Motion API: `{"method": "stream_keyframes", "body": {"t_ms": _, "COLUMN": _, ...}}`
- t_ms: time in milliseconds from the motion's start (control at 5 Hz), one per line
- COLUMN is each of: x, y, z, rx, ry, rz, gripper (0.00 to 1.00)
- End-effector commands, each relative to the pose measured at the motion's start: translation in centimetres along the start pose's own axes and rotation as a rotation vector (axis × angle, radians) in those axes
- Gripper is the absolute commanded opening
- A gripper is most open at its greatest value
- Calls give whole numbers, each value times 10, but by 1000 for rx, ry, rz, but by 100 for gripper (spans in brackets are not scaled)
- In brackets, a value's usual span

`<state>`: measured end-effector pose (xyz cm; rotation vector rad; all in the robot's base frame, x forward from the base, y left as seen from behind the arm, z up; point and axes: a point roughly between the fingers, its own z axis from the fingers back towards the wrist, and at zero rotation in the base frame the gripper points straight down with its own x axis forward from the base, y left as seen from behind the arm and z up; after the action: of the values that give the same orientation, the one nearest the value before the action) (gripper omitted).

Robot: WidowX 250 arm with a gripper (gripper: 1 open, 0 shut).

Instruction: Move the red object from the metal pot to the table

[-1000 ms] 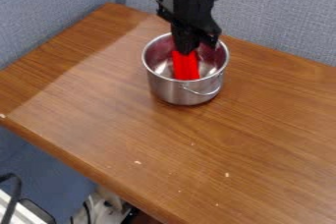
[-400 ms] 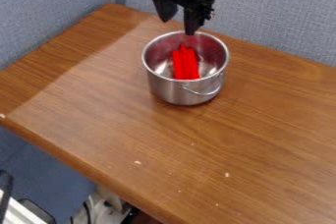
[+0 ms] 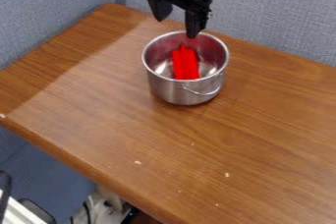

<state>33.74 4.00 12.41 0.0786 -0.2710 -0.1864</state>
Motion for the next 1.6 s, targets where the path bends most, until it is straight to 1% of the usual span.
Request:
{"method": "stream_keyframes", "body": {"t_ms": 0, "x": 1, "y": 1, "z": 0, "rx": 6, "ry": -2, "rz": -5, "gripper": 100}}
{"method": "stream_keyframes", "body": {"t_ms": 200, "x": -2, "y": -2, "z": -9, "rx": 2, "ry": 36, "rz": -21, "gripper": 100}}
{"method": "stream_keyframes", "body": {"t_ms": 400, "x": -4, "y": -6, "z": -16, "rx": -2, "ry": 58, "rz": -34, "gripper": 100}}
{"method": "stream_keyframes", "body": {"t_ms": 600, "x": -6, "y": -9, "z": -24, "rx": -11, "ry": 87, "rz": -43, "gripper": 100}}
{"method": "stream_keyframes", "body": {"t_ms": 1000, "x": -10, "y": -13, "z": -38, "rx": -19, "ry": 115, "rz": -56, "gripper": 100}}
{"method": "stream_keyframes", "body": {"t_ms": 1200, "x": -8, "y": -14, "z": -42, "rx": -20, "ry": 121, "rz": -55, "gripper": 0}}
{"method": "stream_keyframes", "body": {"t_ms": 1400, "x": -8, "y": -14, "z": -45, "rx": -19, "ry": 126, "rz": -52, "gripper": 0}}
